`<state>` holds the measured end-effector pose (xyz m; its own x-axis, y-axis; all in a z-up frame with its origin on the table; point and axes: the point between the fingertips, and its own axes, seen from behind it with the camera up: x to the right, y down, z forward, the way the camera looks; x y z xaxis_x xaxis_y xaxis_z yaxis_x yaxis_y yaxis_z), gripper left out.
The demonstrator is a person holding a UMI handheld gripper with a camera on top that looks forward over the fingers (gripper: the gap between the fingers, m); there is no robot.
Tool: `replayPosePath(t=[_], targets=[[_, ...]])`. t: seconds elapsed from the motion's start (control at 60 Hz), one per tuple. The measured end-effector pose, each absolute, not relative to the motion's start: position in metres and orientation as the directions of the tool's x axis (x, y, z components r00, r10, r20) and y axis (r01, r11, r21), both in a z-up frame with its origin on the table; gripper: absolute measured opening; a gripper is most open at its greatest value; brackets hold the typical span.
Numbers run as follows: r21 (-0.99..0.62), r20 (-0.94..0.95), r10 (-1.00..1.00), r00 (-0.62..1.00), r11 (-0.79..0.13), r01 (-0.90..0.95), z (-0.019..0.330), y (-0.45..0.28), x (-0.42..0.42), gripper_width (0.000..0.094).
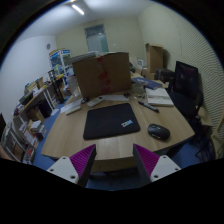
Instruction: Arrange mouse
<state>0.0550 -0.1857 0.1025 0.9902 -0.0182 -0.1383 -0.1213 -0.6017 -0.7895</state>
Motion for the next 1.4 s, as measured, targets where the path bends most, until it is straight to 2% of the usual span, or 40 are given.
replayPosePath(t=[0.083,0.283,0.617,0.65,0.85,0.933,0.95,0.967,1.0,1.233,1.283,1.4], targets=[[-0.794,-0.103,-0.037,0.994,-0.599,-0.104,0.1,-0.182,0.076,0.0747],[-0.816,-0.031,-0.026,0.999,-0.577,-0.04,0.067,-0.163,0.149,0.075],[-0.812,0.051,0.032,0.998,-0.58,0.059,-0.002,-0.104,0.25,0.0742],[-0.811,0.049,0.046,0.998,-0.582,0.066,-0.008,-0.098,0.253,0.0764],[-0.875,0.002,0.079,0.997,-0.483,0.04,-0.005,-0.052,0.253,0.0733],[-0.893,0.004,0.052,0.999,-0.45,0.027,-0.004,-0.037,0.255,0.0653],[-0.894,0.003,0.044,0.999,-0.447,0.022,-0.004,-0.036,0.255,0.067],[-0.896,0.0,0.037,0.999,-0.444,0.017,-0.004,-0.035,0.255,0.0611],[-0.895,-0.008,0.018,1.0,-0.447,0.001,-0.004,-0.034,0.256,0.0494],[-0.811,-0.059,-0.07,0.996,-0.578,-0.089,-0.006,-0.036,0.255,0.0341],[-0.799,-0.063,-0.075,0.995,-0.594,-0.096,0.004,-0.036,0.254,0.0335],[-0.873,-0.063,-0.088,0.994,-0.479,-0.097,0.078,-0.008,0.234,0.0335]])
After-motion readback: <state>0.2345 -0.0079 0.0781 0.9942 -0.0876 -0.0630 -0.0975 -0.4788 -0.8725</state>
